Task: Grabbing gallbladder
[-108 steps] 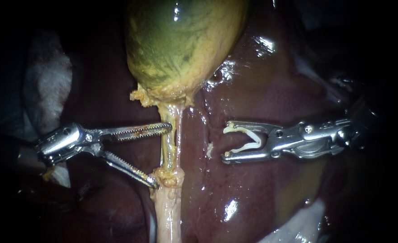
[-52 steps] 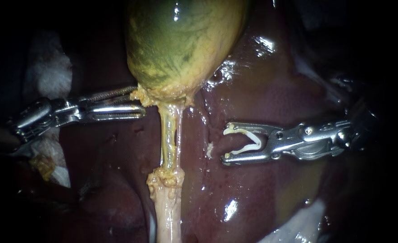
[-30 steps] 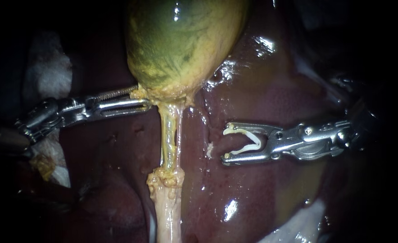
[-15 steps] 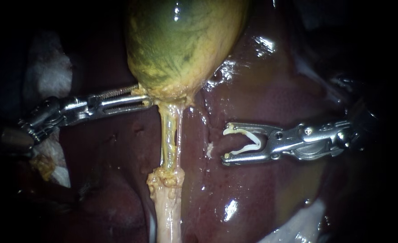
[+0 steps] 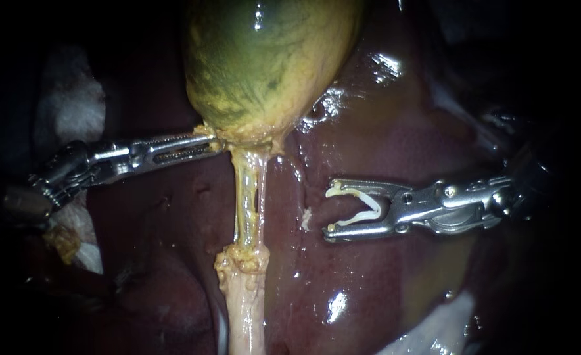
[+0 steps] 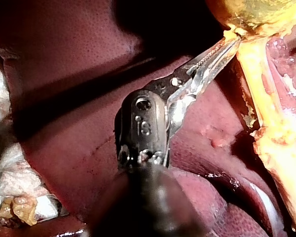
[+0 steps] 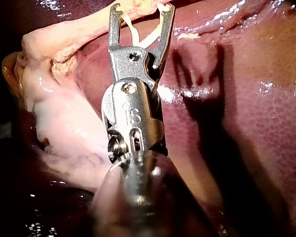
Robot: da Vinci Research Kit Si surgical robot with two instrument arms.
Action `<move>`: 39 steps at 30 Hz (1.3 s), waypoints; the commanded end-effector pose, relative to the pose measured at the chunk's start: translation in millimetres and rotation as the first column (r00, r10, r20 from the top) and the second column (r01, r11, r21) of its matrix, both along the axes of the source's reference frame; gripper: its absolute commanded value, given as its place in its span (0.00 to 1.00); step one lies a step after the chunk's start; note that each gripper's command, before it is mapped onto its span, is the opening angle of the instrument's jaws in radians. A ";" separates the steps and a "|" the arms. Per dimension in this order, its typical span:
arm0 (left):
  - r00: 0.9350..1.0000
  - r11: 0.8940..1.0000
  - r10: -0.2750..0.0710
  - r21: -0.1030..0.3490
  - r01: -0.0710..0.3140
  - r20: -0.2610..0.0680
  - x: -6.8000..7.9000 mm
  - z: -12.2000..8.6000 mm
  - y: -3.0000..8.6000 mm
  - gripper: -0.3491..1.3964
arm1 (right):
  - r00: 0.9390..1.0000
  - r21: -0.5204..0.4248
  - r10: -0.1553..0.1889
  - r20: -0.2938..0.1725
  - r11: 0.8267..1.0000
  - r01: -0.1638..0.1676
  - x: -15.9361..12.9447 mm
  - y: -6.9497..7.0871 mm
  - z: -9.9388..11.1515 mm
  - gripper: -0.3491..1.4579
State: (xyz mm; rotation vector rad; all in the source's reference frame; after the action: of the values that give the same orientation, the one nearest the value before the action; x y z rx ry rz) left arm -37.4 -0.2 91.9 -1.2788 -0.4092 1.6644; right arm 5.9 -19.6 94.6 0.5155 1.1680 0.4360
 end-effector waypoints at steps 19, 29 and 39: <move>0.999 0.999 0.033 0.036 -0.034 0.042 5.3 -4.9 2.5 0.07 | 1.000 -0.005 -0.002 -0.001 1.000 0.002 0.0 0.0 0.0 0.52; 0.998 0.997 0.059 0.053 -0.061 0.037 7.8 -6.1 3.0 0.07 | 1.000 -0.005 -0.002 -0.001 1.000 0.002 0.0 -0.1 0.0 0.52; 0.998 0.996 0.060 0.058 -0.062 0.037 7.9 -6.7 3.1 0.07 | 1.000 -0.005 -0.002 -0.001 1.000 0.002 0.0 -0.1 0.0 0.52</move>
State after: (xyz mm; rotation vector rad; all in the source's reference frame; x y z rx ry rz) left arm -29.5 2.9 85.2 -1.2638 -0.5202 1.6707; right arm 5.8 -19.6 94.5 0.5123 1.1694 0.4303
